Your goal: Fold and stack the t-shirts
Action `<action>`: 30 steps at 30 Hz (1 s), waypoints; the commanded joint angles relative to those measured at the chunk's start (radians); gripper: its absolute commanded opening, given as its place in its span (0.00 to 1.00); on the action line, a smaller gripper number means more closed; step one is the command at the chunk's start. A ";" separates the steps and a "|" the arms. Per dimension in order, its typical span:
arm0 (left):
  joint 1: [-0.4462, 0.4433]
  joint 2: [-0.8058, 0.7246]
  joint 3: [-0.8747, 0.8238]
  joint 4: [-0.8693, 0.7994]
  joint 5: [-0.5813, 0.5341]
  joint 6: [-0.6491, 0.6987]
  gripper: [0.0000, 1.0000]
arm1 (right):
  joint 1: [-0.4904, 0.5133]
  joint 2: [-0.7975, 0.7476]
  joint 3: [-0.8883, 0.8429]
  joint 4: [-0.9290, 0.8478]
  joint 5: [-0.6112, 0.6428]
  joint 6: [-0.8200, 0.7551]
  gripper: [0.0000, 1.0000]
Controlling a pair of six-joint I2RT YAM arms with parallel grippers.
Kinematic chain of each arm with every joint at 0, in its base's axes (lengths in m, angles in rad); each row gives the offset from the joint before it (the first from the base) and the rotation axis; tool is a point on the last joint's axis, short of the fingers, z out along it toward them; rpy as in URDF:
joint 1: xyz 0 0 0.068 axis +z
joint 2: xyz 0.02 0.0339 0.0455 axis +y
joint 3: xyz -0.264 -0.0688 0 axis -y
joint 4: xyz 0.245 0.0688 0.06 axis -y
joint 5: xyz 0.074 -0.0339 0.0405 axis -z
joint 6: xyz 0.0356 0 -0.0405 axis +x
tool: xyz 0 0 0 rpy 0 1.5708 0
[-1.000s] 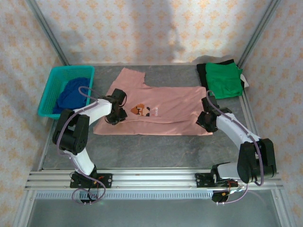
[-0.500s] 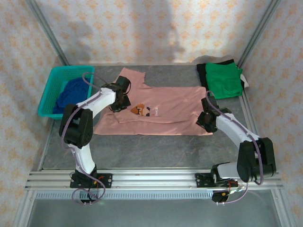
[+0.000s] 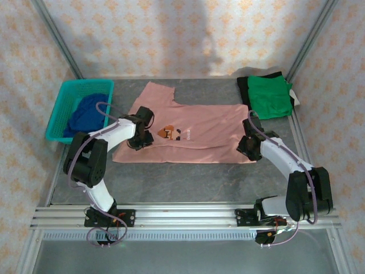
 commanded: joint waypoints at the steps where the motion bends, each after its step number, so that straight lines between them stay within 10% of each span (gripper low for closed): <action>1: 0.004 0.034 0.005 0.023 0.003 -0.010 0.20 | -0.005 -0.007 0.003 -0.009 0.044 -0.012 0.42; 10: 0.002 0.035 0.047 -0.020 -0.067 0.024 0.00 | -0.005 -0.026 -0.011 -0.012 0.053 -0.004 0.42; 26: -0.088 0.338 0.597 -0.268 -0.141 0.281 0.00 | -0.005 -0.060 -0.017 -0.027 0.055 0.003 0.42; 30: -0.088 0.401 0.667 -0.294 -0.159 0.297 0.53 | -0.005 -0.064 -0.016 -0.038 0.055 0.001 0.42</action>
